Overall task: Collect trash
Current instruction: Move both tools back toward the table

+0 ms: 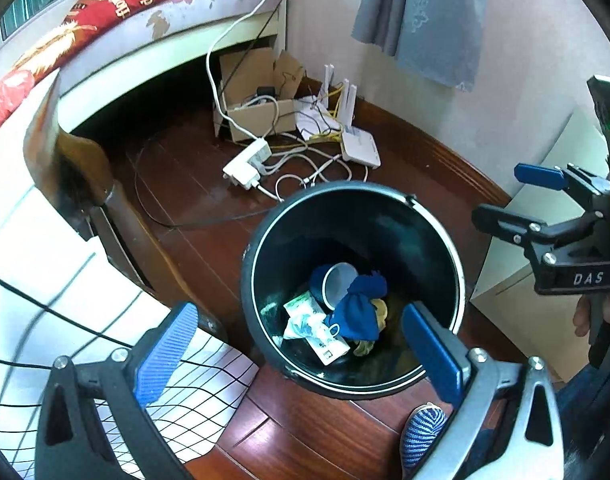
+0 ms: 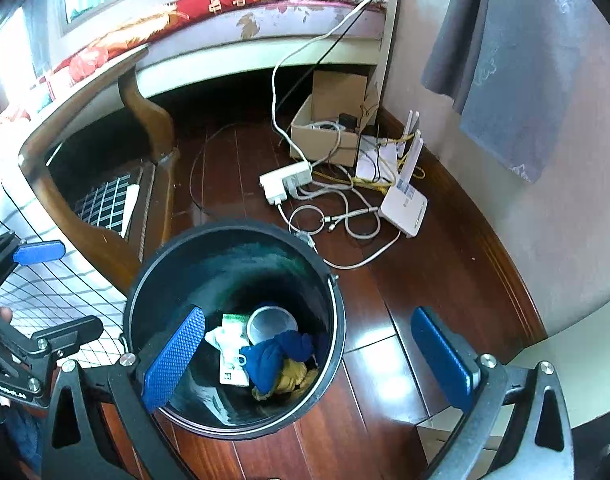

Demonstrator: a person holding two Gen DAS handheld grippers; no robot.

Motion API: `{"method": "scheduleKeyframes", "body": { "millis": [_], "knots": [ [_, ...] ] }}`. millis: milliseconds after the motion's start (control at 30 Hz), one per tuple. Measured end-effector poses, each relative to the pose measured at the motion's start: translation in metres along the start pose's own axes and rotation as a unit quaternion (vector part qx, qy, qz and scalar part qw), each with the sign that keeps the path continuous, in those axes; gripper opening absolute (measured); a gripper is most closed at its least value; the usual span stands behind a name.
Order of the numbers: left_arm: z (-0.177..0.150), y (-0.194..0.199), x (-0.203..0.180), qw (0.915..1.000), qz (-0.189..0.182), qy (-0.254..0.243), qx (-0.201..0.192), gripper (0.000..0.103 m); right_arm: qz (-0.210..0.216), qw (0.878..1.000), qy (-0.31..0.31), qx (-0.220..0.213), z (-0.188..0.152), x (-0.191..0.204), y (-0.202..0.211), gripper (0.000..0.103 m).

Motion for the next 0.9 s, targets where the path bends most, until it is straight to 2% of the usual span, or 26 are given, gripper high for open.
{"method": "scheduleKeyframes", "body": {
  "millis": [300, 500, 700, 900],
  "knots": [
    [0.030, 0.042, 0.003, 0.9987, 0.013, 0.000, -0.049, 0.103, -0.001, 0.999, -0.023, -0.047, 0.028, 0.002, 0.034, 0.103],
    [0.044, 0.070, 0.014, 0.9965, 0.030, 0.006, -0.078, 0.103, 0.012, 0.996, -0.019, -0.084, 0.050, 0.020, 0.056, 0.103],
    [0.050, 0.094, 0.036, 0.9931, 0.054, 0.019, -0.102, 0.103, 0.027, 0.994, -0.004, -0.107, 0.067, 0.042, 0.072, 0.103],
    [0.043, 0.116, 0.075, 0.9889, 0.074, 0.053, -0.118, 0.103, 0.051, 0.991, 0.017, -0.122, 0.083, 0.077, 0.081, 0.103]
  ]
}}
Point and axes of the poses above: each gripper's, at about its wrist camera, not at the fingertips, and y roughly against the way its jaws point, x to its left, z to its top, the point moved 9 cm from there along -y, roughly the way its jaws point, and after that the axes turned 7 degrees about -x, right-handed, at the moved point
